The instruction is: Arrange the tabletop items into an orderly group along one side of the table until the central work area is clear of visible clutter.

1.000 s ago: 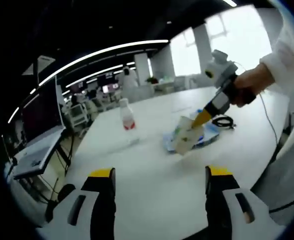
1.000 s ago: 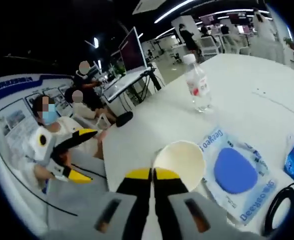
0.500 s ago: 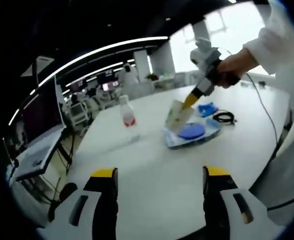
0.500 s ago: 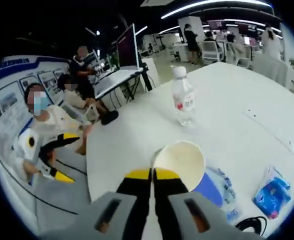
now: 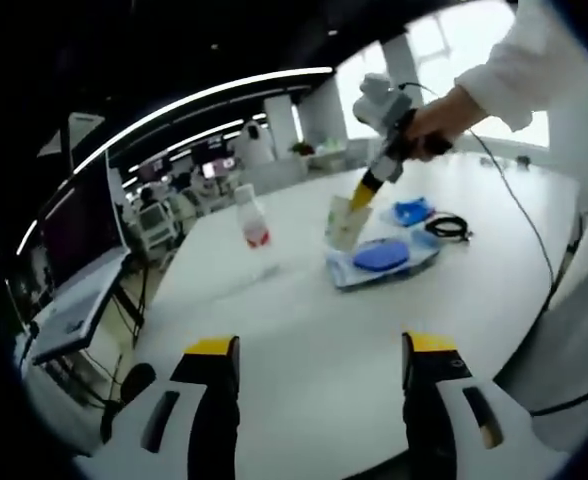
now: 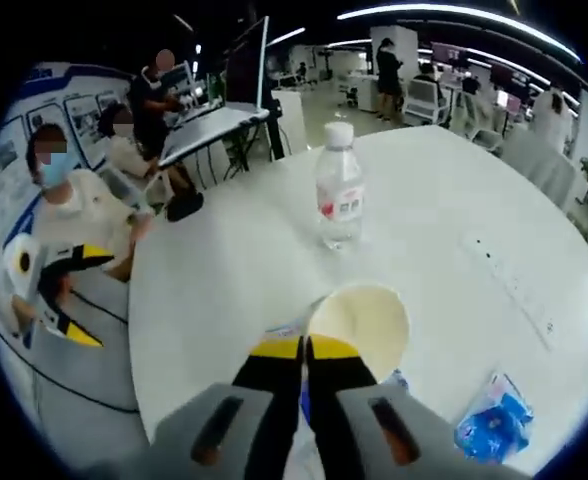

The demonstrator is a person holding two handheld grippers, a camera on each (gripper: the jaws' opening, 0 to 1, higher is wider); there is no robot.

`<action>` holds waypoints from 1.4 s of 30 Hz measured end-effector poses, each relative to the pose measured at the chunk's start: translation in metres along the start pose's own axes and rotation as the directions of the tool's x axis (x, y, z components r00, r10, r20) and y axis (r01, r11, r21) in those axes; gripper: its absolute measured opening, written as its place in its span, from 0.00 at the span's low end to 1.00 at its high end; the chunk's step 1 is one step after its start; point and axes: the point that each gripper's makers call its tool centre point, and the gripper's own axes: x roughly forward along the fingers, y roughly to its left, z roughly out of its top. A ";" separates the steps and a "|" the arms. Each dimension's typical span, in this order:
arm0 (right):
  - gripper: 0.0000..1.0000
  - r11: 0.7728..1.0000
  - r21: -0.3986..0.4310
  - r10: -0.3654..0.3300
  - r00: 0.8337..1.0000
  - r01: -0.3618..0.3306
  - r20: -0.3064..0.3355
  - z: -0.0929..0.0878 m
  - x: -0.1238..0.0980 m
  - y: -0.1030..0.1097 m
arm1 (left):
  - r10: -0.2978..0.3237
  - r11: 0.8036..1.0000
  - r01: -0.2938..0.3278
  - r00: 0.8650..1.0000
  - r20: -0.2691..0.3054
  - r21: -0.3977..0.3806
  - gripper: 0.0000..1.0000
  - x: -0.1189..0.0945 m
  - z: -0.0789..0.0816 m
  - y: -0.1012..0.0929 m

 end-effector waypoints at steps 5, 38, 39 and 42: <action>0.00 0.997 -0.066 -0.029 0.999 0.027 -0.019 0.011 0.011 -0.013 | 0.006 1.000 -0.006 1.000 -0.002 0.003 0.62 0.001 -0.002 0.002; 0.00 0.933 -0.361 -0.076 0.972 -0.010 -0.222 0.052 0.079 -0.056 | 0.007 0.999 -0.004 0.998 -0.064 0.050 0.53 0.001 -0.013 -0.002; 0.00 0.933 -0.360 -0.075 0.971 -0.013 -0.228 0.051 0.080 -0.056 | 0.008 0.999 -0.005 0.998 -0.064 0.050 0.53 0.001 -0.013 -0.002; 0.00 0.928 -0.372 -0.071 0.968 -0.024 -0.241 0.049 0.080 -0.050 | 0.014 0.999 -0.011 0.998 -0.066 0.051 0.53 0.001 -0.013 -0.001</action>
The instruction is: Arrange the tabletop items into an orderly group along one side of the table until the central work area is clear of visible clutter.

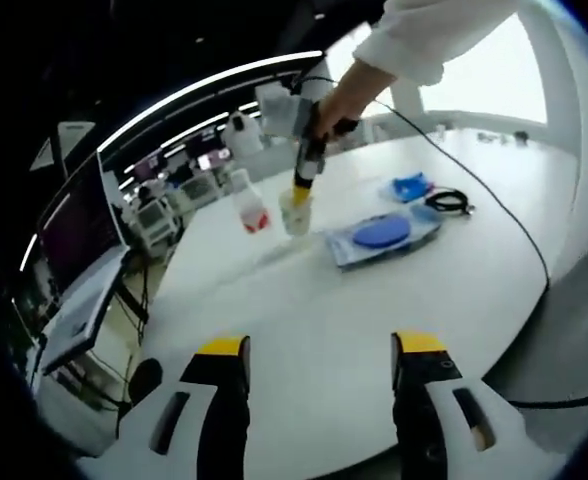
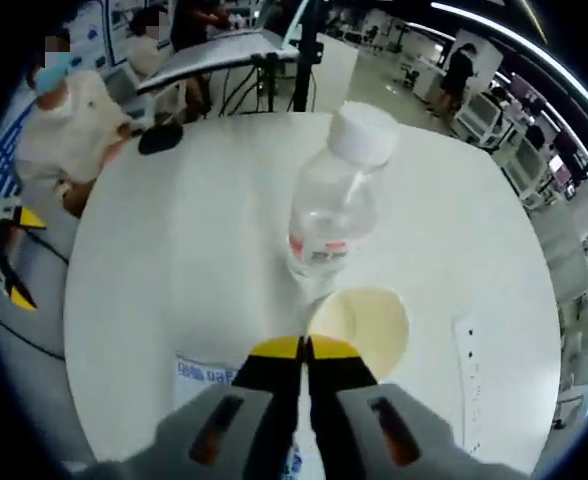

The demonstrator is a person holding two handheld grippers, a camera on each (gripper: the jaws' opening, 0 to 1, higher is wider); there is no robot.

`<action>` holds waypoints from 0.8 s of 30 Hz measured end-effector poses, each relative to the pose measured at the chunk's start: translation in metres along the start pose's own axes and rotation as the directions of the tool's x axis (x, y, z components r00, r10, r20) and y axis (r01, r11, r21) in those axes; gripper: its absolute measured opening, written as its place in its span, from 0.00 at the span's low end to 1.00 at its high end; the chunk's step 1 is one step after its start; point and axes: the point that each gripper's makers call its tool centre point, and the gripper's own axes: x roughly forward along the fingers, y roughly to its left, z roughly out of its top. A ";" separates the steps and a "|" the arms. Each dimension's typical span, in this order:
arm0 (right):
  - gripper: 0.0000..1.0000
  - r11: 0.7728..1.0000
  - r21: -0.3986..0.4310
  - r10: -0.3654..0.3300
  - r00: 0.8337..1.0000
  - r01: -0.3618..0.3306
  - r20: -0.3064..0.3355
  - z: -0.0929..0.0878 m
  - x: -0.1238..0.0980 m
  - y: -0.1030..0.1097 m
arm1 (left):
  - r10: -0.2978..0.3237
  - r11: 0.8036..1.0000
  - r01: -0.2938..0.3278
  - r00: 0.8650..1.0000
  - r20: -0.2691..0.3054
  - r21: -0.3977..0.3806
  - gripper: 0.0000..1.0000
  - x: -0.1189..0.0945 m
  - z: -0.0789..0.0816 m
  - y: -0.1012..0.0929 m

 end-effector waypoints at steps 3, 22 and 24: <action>0.00 1.000 -0.007 0.008 1.000 -0.008 -0.022 -0.003 0.005 -0.001 | 0.002 1.000 -0.002 1.000 -0.009 -0.001 0.53 0.001 -0.002 0.000; 0.00 0.993 -0.120 0.007 0.998 -0.015 -0.070 0.003 0.018 -0.010 | 0.015 1.000 -0.015 1.000 0.001 -0.001 0.52 -0.002 0.000 0.004; 0.00 0.993 -0.112 0.016 0.998 -0.024 -0.065 0.004 0.019 -0.009 | 0.016 1.000 -0.016 1.000 0.004 -0.002 0.52 -0.002 0.001 0.004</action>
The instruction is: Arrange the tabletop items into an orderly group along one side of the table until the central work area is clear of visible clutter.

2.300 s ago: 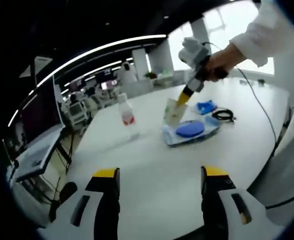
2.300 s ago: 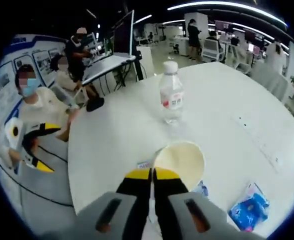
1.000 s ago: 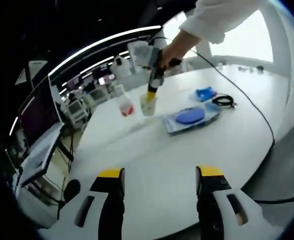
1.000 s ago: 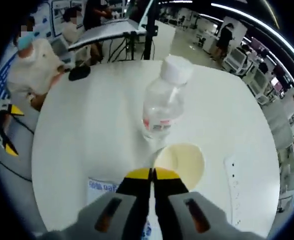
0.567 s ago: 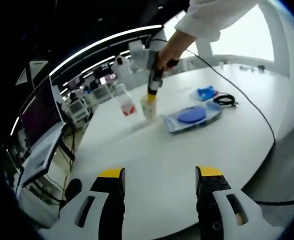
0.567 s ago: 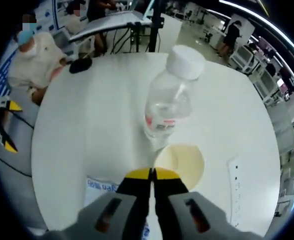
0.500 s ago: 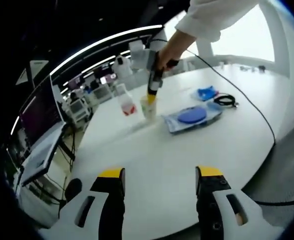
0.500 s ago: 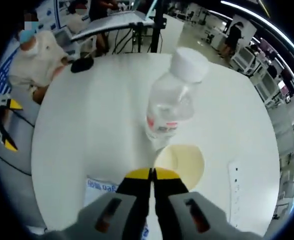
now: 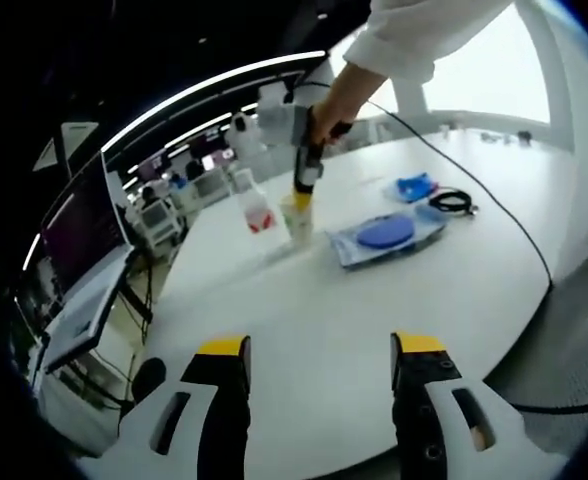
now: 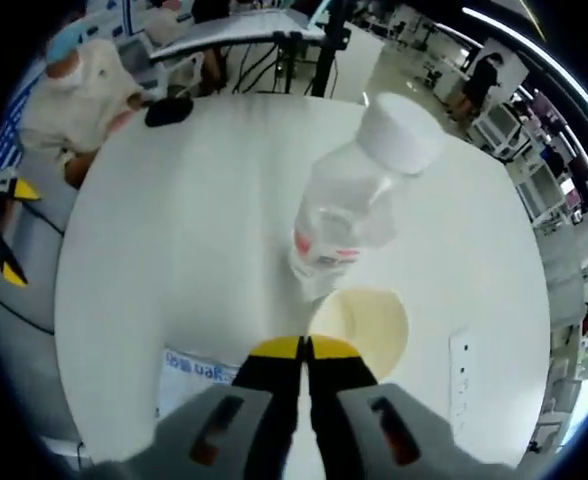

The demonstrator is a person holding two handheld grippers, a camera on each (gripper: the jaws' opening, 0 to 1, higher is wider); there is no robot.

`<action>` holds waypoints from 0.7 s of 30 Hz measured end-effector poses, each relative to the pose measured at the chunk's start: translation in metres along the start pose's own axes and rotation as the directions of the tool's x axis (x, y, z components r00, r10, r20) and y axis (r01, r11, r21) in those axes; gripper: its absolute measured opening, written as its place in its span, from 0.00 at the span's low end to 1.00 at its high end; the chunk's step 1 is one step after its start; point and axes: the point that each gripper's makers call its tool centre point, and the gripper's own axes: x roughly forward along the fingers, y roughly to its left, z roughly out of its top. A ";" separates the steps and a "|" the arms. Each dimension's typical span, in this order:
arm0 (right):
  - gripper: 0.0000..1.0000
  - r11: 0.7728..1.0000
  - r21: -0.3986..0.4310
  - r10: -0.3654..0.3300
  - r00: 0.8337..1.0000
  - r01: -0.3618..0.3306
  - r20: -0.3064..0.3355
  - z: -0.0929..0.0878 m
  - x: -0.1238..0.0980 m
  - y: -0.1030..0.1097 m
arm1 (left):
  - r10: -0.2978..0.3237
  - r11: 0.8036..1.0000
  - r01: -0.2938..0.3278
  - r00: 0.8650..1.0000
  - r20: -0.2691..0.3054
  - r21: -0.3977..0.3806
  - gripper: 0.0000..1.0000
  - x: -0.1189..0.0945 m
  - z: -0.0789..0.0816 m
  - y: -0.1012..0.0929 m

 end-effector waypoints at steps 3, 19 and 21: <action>0.00 1.000 -0.012 0.002 1.000 -0.002 -0.014 -0.001 0.004 0.001 | 0.001 1.000 -0.001 1.000 -0.004 0.006 0.52 0.000 -0.001 0.000; 0.01 0.996 -0.092 -0.013 0.999 0.008 -0.045 0.004 0.003 0.013 | -0.009 1.000 0.009 1.000 0.003 0.006 0.51 0.000 0.002 -0.002; 0.07 0.995 -0.092 -0.027 0.999 0.022 -0.044 0.004 0.002 0.009 | -0.008 1.000 0.008 1.000 0.005 0.001 0.51 0.000 0.002 -0.002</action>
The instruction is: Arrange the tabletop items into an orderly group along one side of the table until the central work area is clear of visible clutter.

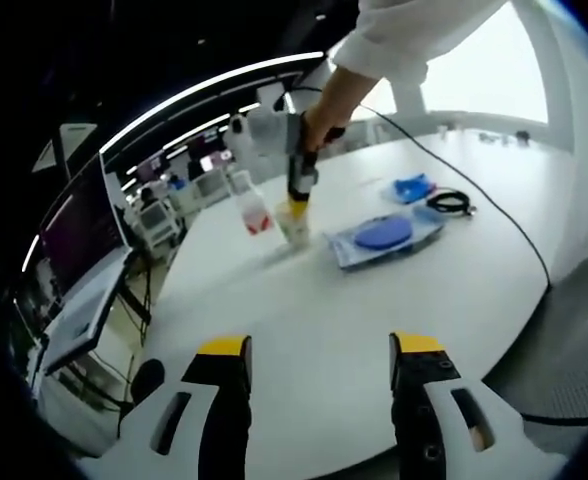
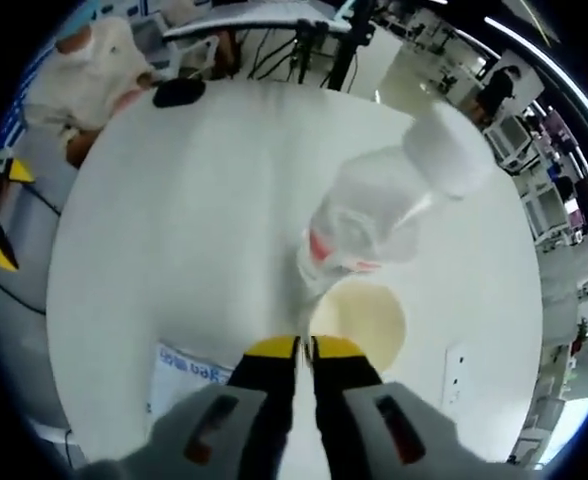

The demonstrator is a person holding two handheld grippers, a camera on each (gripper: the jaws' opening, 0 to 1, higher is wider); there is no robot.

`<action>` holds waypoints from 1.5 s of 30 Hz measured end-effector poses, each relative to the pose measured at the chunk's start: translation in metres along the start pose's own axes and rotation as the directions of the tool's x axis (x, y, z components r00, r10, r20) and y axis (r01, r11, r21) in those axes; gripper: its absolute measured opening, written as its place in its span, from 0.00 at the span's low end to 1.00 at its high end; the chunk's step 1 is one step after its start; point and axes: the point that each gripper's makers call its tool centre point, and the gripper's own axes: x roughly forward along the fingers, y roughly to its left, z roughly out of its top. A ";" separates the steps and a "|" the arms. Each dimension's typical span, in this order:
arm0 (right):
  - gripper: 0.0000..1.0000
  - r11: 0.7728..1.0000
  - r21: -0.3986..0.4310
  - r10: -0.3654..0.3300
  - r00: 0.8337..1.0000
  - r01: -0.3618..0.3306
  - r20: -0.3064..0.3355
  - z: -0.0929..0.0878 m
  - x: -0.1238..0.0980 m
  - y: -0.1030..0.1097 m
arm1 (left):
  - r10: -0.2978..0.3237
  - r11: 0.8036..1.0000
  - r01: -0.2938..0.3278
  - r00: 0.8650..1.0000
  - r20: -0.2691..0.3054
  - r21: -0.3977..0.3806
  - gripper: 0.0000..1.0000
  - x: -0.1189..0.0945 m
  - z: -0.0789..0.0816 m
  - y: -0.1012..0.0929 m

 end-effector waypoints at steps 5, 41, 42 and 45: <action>0.18 0.999 -0.019 -0.025 1.000 0.025 0.004 -0.002 -0.004 -0.008 | 0.000 1.000 0.000 1.000 0.005 0.000 0.51 0.000 0.001 0.000; 0.58 0.986 0.098 -0.144 0.984 0.134 0.101 -0.086 -0.098 0.055 | 0.015 0.997 -0.019 0.998 0.059 0.075 0.73 0.001 0.009 0.000; 0.59 0.986 0.098 -0.146 0.984 0.137 0.098 -0.088 -0.098 0.055 | 0.012 0.997 -0.016 0.999 0.052 0.076 0.72 0.002 0.008 -0.001; 0.59 0.983 0.119 -0.151 0.985 0.140 0.087 -0.101 -0.108 0.062 | 0.007 0.995 -0.010 0.999 0.033 0.095 0.72 0.003 0.004 -0.002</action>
